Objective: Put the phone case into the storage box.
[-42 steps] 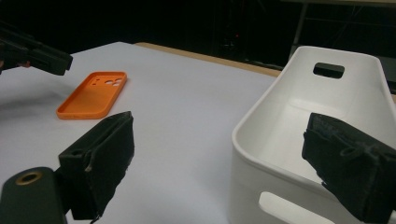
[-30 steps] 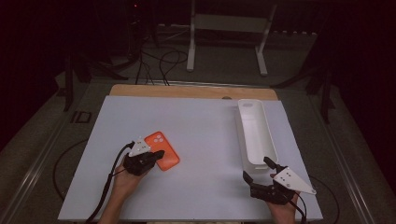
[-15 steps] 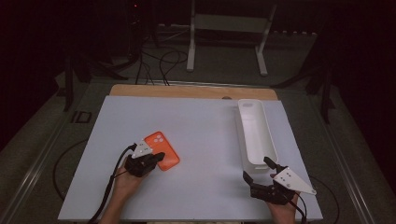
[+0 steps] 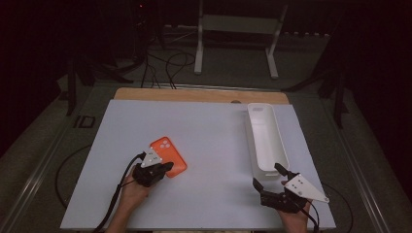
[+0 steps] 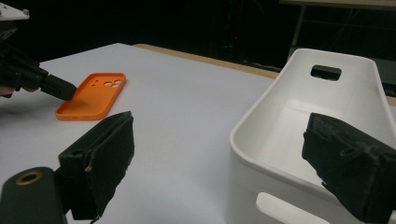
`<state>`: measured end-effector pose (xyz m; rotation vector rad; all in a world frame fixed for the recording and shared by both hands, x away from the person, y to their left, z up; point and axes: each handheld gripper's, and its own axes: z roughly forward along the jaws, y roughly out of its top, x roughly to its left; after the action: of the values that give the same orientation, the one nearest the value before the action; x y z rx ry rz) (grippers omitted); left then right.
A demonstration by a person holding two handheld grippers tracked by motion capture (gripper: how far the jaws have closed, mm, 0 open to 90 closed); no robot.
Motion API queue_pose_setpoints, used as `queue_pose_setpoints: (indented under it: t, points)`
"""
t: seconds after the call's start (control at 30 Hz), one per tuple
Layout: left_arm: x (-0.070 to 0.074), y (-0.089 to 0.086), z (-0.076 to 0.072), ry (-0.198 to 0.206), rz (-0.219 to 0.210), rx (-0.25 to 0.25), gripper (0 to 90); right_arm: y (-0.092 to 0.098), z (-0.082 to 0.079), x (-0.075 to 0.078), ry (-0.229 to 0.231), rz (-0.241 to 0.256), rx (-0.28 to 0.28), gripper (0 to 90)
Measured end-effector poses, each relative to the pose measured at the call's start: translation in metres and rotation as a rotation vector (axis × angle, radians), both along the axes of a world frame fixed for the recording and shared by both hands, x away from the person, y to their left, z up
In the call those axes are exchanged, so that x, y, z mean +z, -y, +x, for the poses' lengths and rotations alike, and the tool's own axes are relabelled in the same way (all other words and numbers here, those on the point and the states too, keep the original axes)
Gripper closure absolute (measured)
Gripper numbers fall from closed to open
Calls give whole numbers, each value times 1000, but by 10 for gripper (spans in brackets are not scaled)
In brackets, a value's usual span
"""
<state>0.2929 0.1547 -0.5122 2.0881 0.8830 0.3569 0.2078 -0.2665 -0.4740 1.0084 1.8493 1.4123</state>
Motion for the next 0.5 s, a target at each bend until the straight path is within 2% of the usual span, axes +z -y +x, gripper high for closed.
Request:
queue_pose_setpoints:
  t: [0.1,0.37,0.47,0.5]
  points:
    - [-1,1,0,-3,-2,-3,900,0,0,0,-1,-1,1,92]
    - [-4,3,-1,-51,3,-1,900,-1,0,0,-2,0,0,92]
    - [-5,4,-1,-56,6,-4,900,-1,0,0,-2,-1,0,92]
    - [-6,5,-2,-62,16,-4,900,-1,0,0,-1,-1,1,92]
